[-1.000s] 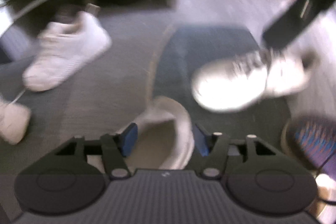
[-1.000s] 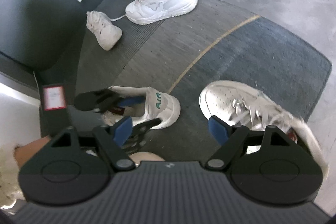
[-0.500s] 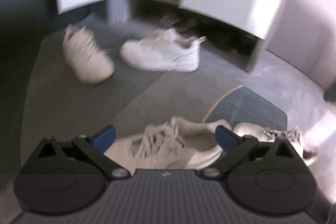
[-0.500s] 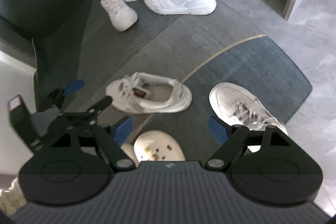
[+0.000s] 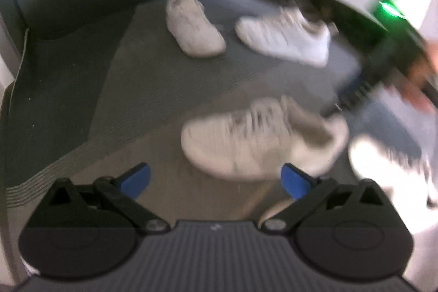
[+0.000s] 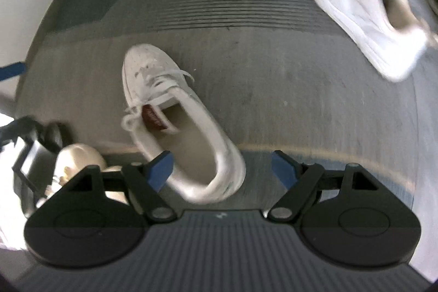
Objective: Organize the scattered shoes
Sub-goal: 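Grasp the set-down sneaker by its heel with the right gripper and lift, then lower the sneaker beside the first sneaker and open the right gripper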
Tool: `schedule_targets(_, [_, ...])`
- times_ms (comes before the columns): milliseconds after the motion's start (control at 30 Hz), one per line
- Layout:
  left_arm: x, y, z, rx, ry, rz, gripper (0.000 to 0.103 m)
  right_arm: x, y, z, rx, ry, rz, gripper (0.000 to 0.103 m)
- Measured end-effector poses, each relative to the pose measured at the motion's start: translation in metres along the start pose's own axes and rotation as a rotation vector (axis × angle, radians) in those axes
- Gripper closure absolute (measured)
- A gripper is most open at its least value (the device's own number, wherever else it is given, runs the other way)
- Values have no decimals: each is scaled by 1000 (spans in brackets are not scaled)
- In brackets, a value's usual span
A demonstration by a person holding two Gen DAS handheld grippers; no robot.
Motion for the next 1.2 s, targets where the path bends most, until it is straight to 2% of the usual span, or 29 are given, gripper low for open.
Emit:
schedule_targets(100, [-13,-14,-18,-18,57,35,0,18,5,26,0,-30,-184,33])
schedule_targets(133, [-16,-16,-21,-18,59,19,0,23,6,33,1,-39,-230,34])
schedule_targets(200, [-23,-16,-29,-15,39,-13,0,36,9,49,-1,-53,-325,43])
schedule_targets(267, [-30,-13,-35,-41,32,-13,0,47,11,62,-12,-61,-366,50])
schedule_targets(300, [-33,-9,-38,-60,33,-11,0,51,11,68,-16,-67,-374,62])
schedule_targets(333, [-36,-6,-39,-74,32,-10,0,55,10,73,-18,-78,-383,67])
schedule_targets(433, [-44,3,-40,-102,12,13,0,64,4,81,-38,-106,-449,73])
schedule_targets(500, [-49,6,-37,-117,7,22,0,60,3,78,-41,-83,-398,80])
schedule_targets(567, [-50,6,-34,-126,-2,3,0,54,2,73,-44,-61,-321,82])
schedule_targets(667, [-47,4,-27,-125,-22,-52,0,47,-7,61,-52,-19,-199,84])
schedule_targets(833, [-35,2,-12,-100,-44,-145,0,45,-33,44,-93,-10,-65,84])
schedule_targets(1033, [-30,1,-1,-80,-53,-158,0,20,-71,11,-159,-17,145,83])
schedule_targets(1200, [-34,4,7,-78,-66,-157,0,-5,-120,-17,-186,12,336,83])
Point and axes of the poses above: each gripper's, at about its wrist camera, not at the fingertips, and z roughly the way its jaws point, x to its left, y to its top, the point moved 1 cm from there along z, roughly the way its jaws point, and after that the axes turned 10 degrees about z, right-handed, at the moved point
